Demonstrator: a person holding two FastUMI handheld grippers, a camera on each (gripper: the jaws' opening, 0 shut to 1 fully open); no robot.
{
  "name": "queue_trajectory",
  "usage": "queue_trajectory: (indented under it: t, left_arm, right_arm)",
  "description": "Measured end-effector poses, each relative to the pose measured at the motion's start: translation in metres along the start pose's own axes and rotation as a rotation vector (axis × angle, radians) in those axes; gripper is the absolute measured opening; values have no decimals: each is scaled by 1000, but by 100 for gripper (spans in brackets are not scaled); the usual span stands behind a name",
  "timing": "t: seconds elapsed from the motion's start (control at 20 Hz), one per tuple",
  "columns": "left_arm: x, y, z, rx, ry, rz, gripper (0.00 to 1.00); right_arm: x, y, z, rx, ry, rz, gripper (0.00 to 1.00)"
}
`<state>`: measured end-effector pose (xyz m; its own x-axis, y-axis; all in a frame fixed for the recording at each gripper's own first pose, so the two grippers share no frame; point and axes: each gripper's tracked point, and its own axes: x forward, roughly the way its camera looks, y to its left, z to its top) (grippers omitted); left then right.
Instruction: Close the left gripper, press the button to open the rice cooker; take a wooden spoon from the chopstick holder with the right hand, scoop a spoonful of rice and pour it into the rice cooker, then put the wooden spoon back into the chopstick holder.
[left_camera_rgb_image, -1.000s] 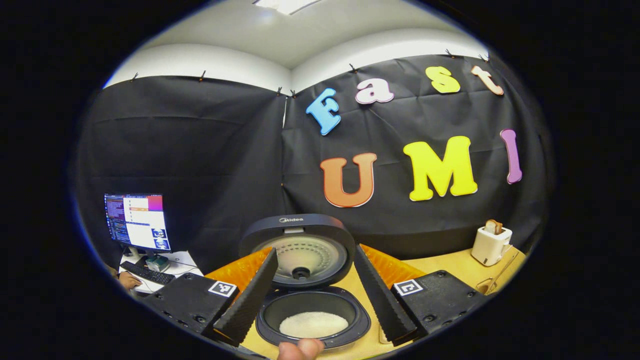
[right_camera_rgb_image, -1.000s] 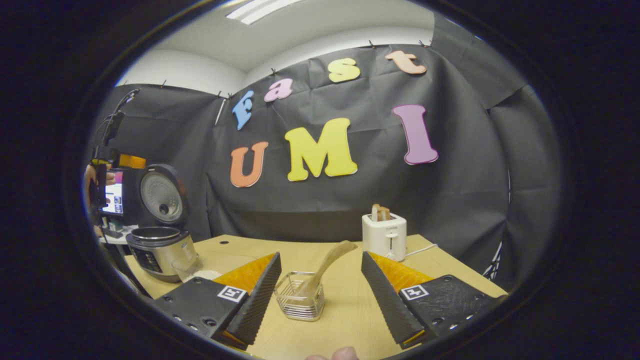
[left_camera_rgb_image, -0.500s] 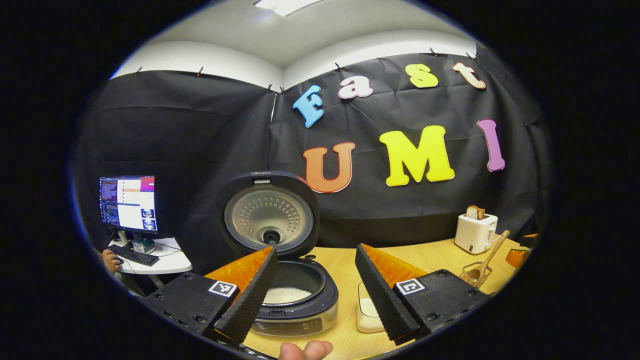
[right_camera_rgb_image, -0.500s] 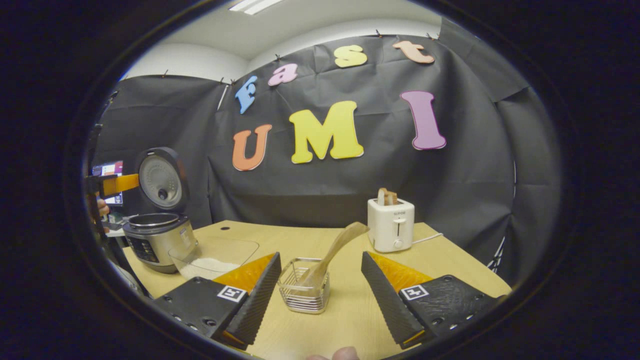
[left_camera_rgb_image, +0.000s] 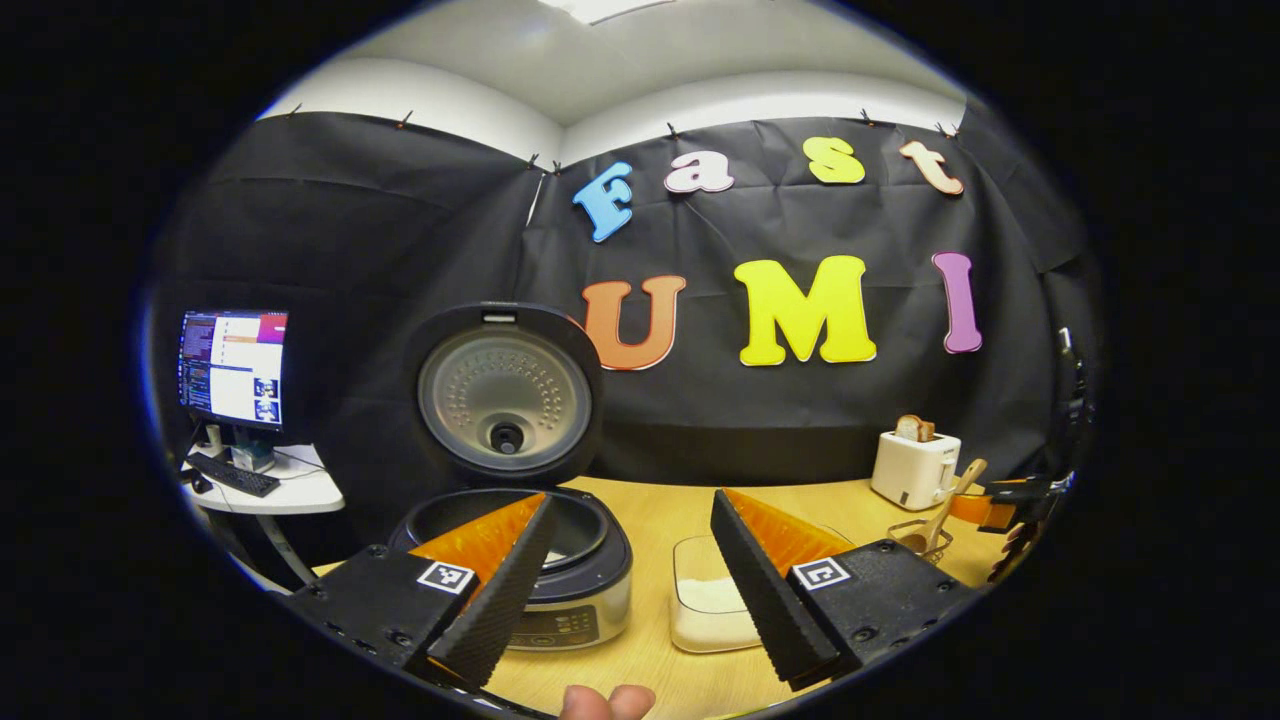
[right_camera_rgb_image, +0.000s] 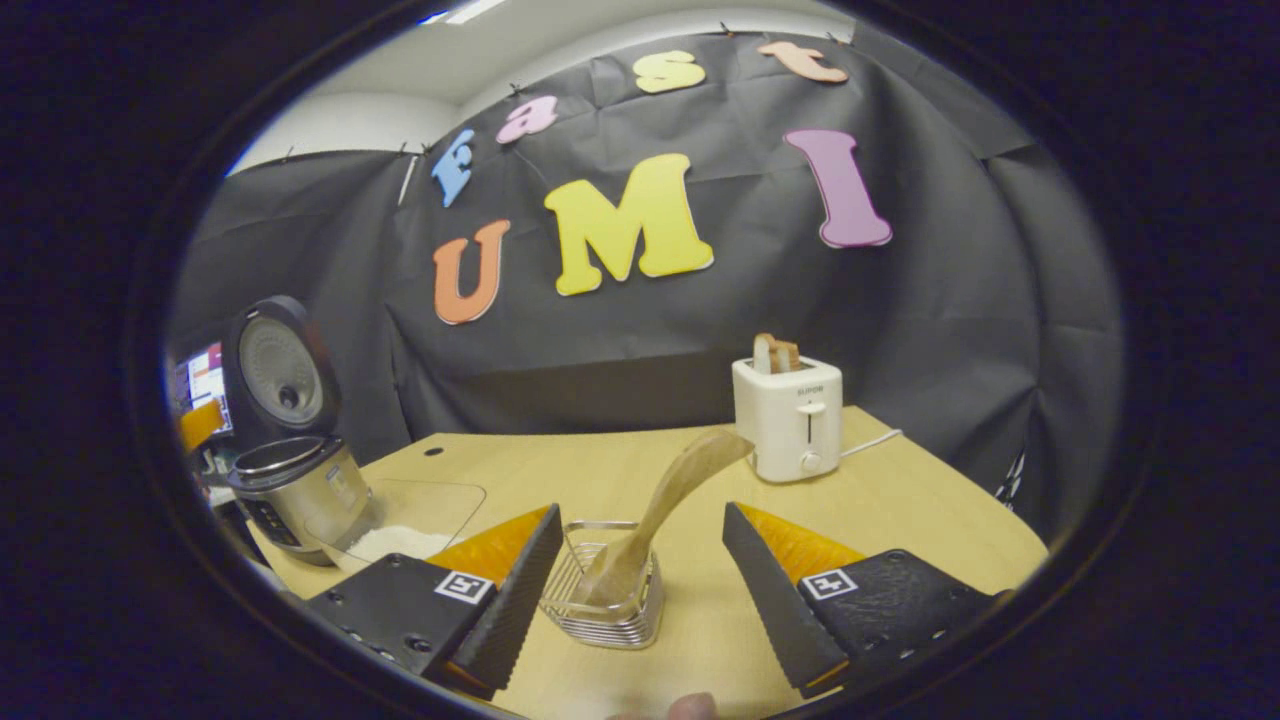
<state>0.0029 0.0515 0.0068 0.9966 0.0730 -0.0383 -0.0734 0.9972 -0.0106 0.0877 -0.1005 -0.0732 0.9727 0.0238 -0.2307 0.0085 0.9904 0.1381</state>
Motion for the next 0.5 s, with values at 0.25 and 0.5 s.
queue_trajectory:
  t: [0.25, 0.5]
  left_arm:
    - [4, 6, -3, 6, -9, -2, 99]
    - [7, 12, 0, -17, -13, -19, 99]
  right_arm:
    - [31, -11, 1, 53, 31, -40, 92]
    - [52, -2, -4, 58, 67, -26, 72]
